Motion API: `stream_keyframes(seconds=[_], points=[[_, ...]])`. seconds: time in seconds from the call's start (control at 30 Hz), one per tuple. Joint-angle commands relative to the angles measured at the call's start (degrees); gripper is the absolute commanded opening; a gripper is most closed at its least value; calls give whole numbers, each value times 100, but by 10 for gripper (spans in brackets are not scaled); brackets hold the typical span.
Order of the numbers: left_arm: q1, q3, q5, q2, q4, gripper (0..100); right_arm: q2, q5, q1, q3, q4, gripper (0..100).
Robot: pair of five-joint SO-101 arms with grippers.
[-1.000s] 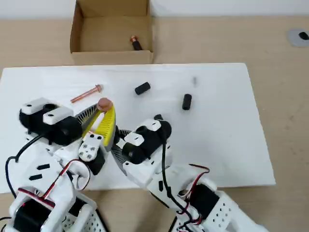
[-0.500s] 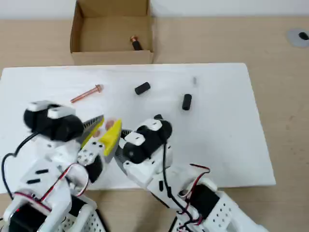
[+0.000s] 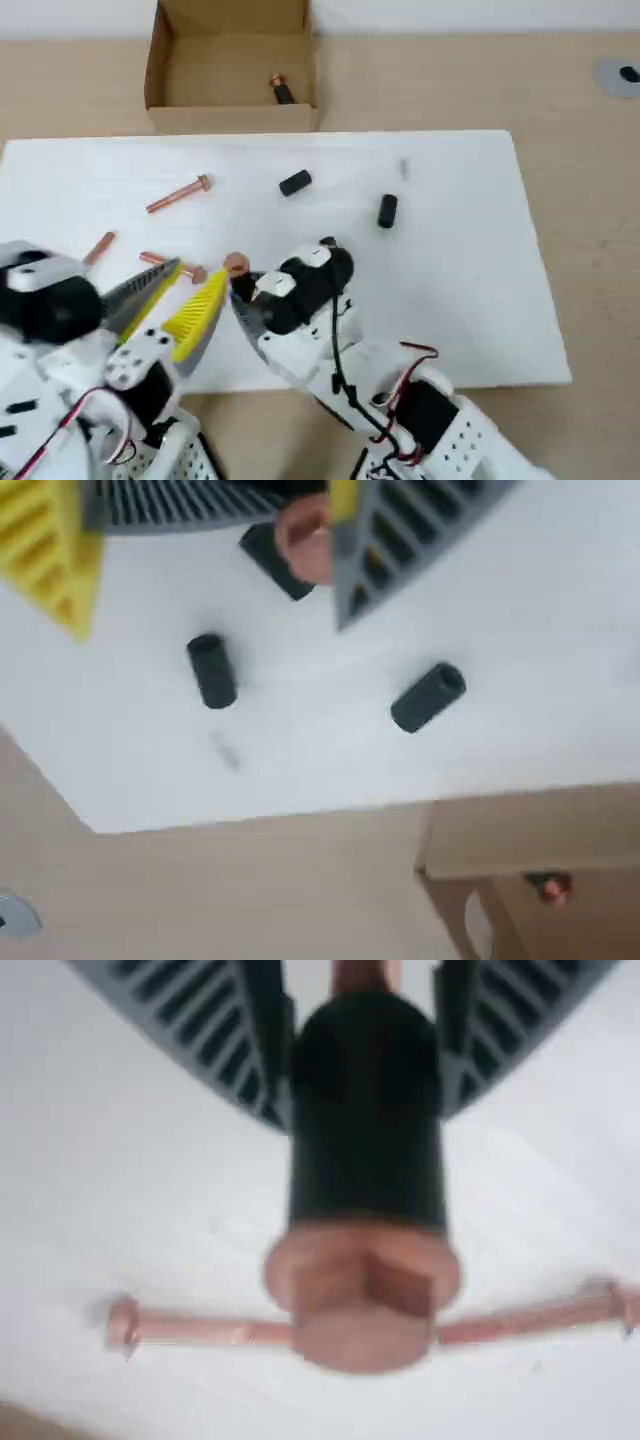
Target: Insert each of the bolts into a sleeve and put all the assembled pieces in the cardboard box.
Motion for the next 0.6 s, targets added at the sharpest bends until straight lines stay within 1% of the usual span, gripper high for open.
stream_keyframes(seconds=[0.0, 0.17, 0.27, 0.33, 0.43, 0.57], points=[[-484, -1160, 97, 725, 396, 94, 444, 466, 470, -1033, -18, 9], [-1591, -2066, -404, 1780, 976, 82, 2264, 580, 1051, -2905, 26, 9], [-2277, -2277, -563, 2176, 1064, 82, 3442, 580, 1226, -4084, 26, 9], [-2602, -2259, -765, 2281, 1029, 82, 4163, 589, 1244, -4769, -9, 10], [-2804, -2180, -967, 2308, 1037, 82, 5174, 686, 1253, -5851, -9, 10], [-2822, -1969, -1240, 2211, 1090, 82, 6369, 1064, 1253, -6905, -70, 10]])
